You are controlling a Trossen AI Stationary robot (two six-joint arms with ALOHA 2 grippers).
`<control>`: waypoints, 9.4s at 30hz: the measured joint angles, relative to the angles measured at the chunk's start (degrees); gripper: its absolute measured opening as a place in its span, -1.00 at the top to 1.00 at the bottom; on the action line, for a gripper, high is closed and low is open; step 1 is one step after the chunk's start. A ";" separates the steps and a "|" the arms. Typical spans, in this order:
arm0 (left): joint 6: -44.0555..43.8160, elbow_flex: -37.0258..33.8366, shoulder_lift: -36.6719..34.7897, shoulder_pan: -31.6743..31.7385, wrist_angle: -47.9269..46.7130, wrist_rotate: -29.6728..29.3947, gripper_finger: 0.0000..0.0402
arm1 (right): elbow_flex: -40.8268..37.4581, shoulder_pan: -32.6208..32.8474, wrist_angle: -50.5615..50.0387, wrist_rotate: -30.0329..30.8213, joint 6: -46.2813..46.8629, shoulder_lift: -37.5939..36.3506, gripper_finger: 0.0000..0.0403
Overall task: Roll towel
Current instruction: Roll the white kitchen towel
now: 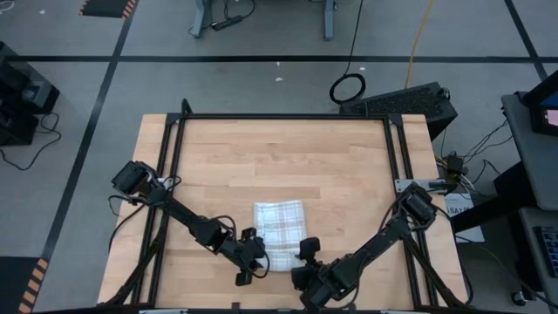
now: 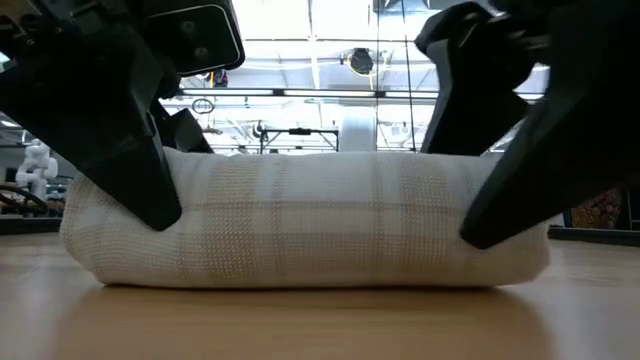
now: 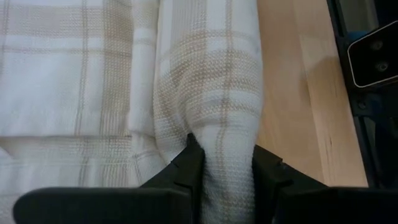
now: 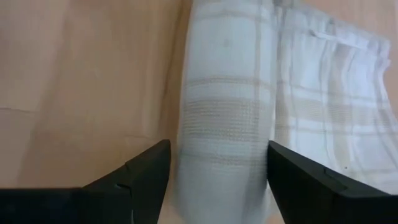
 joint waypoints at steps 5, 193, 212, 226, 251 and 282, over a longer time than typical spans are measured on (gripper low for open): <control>-0.32 -0.04 0.00 -0.09 -0.20 0.90 0.57 | -1.24 0.78 7.25 2.99 4.99 0.93 -0.21; 15.42 -0.11 -1.75 -18.40 -7.63 -38.18 -0.33 | -4.13 -22.16 14.68 -42.29 5.30 -1.16 0.68; 15.45 -0.09 1.51 -15.65 -9.09 -40.16 -0.58 | -4.13 -22.68 16.43 -43.98 5.94 -0.35 0.64; 15.32 0.10 0.47 -10.17 -9.18 -26.39 0.61 | -4.21 -20.82 16.25 -42.93 3.49 -1.09 0.60; 7.12 -0.09 -5.70 1.04 -10.58 -0.34 0.55 | -11.54 2.15 24.09 7.42 0.50 -6.12 -0.08; -0.15 -8.03 -5.66 15.91 8.81 20.85 0.55 | -64.06 -2.06 82.01 -2.02 -21.96 -33.27 -0.37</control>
